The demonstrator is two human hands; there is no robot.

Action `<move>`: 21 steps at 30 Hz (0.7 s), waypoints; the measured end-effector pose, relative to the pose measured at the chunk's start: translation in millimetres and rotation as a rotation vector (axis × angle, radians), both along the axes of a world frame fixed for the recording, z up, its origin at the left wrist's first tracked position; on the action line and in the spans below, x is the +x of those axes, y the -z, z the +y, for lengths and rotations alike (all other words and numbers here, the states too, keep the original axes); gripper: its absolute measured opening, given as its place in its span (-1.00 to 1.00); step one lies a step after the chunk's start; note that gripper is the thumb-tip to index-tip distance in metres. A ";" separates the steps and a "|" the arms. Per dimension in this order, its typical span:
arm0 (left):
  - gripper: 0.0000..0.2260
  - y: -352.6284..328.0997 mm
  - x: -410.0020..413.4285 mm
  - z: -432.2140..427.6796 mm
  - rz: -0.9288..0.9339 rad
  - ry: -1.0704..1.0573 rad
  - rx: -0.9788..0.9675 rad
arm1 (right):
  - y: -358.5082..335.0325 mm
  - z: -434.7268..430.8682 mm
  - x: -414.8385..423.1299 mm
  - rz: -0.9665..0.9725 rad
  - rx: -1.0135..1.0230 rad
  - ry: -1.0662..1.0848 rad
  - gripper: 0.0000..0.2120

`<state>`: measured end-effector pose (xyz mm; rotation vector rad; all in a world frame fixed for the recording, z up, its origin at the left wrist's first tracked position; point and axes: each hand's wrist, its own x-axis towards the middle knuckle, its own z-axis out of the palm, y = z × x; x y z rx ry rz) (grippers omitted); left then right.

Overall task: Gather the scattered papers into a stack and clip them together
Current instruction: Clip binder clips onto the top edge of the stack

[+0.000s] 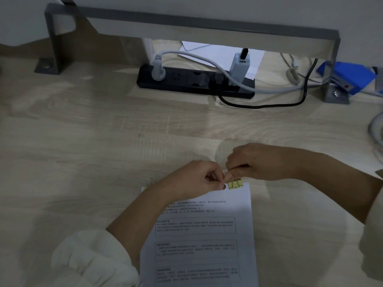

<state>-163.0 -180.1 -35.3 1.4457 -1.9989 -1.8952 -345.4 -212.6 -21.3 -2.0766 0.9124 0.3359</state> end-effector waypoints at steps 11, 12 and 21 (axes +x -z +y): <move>-0.91 -0.9 4.8 3.6 0.063 -0.035 -0.007 | -6.3 -2.6 5.7 -0.076 0.029 0.074 -0.65; -0.87 -0.3 5.5 4.2 0.070 -0.055 -0.004 | -6.3 -2.3 6.2 -0.091 0.014 0.073 -0.66; -0.84 -4.4 14.2 4.6 0.114 -0.072 0.005 | 0.1 -0.2 7.9 -0.048 0.173 0.152 -0.67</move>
